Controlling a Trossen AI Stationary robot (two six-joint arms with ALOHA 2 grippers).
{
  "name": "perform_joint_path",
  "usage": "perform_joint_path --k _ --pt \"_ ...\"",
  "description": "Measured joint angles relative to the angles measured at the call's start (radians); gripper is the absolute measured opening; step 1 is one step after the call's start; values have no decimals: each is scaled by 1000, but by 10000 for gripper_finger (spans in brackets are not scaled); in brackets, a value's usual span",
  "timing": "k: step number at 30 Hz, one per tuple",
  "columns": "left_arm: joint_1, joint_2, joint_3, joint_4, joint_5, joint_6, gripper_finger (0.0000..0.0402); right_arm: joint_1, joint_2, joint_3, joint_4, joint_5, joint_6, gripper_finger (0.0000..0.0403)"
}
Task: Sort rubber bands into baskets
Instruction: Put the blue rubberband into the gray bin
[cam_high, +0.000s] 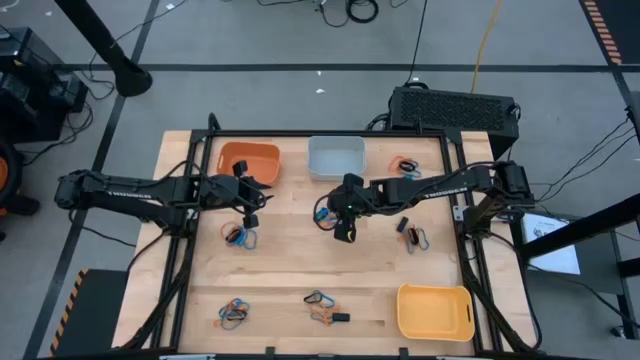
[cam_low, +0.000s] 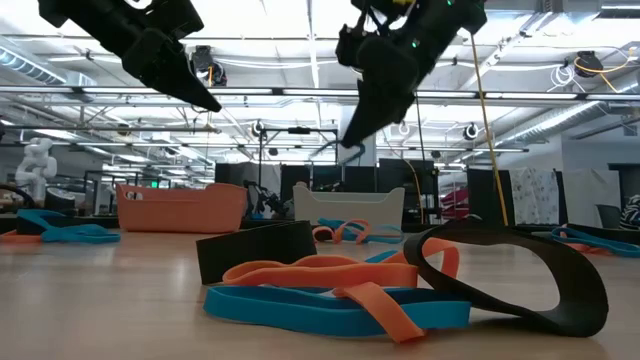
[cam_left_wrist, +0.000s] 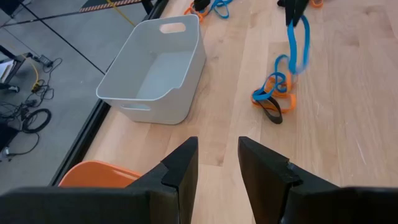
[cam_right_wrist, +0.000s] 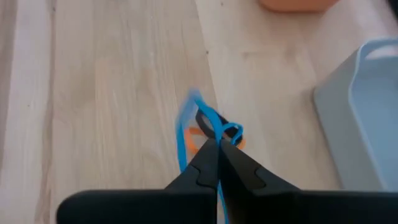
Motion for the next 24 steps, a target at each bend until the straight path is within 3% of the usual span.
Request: perform_joint_path --k 2,8,11,13,17,19,24 --pt "0 0 0 0 0 0 123 0 -2 28 -25 26 -24 1" --pt "0 0 0 0 0 22 123 -43 -2 63 -17 233 -118 1" --pt "-2 0 0 1 -46 75 123 -98 -2 63 10 262 -137 0" --pt "-1 -1 0 5 -143 115 123 -142 0 63 21 262 -138 0" --pt "0 -1 0 4 -467 143 123 -228 11 62 40 259 -138 0" --pt "5 -4 0 -5 -540 125 123 -266 10 62 58 254 -134 0" --pt "74 -35 -11 -38 -392 124 123 -339 10 63 68 174 -130 1"
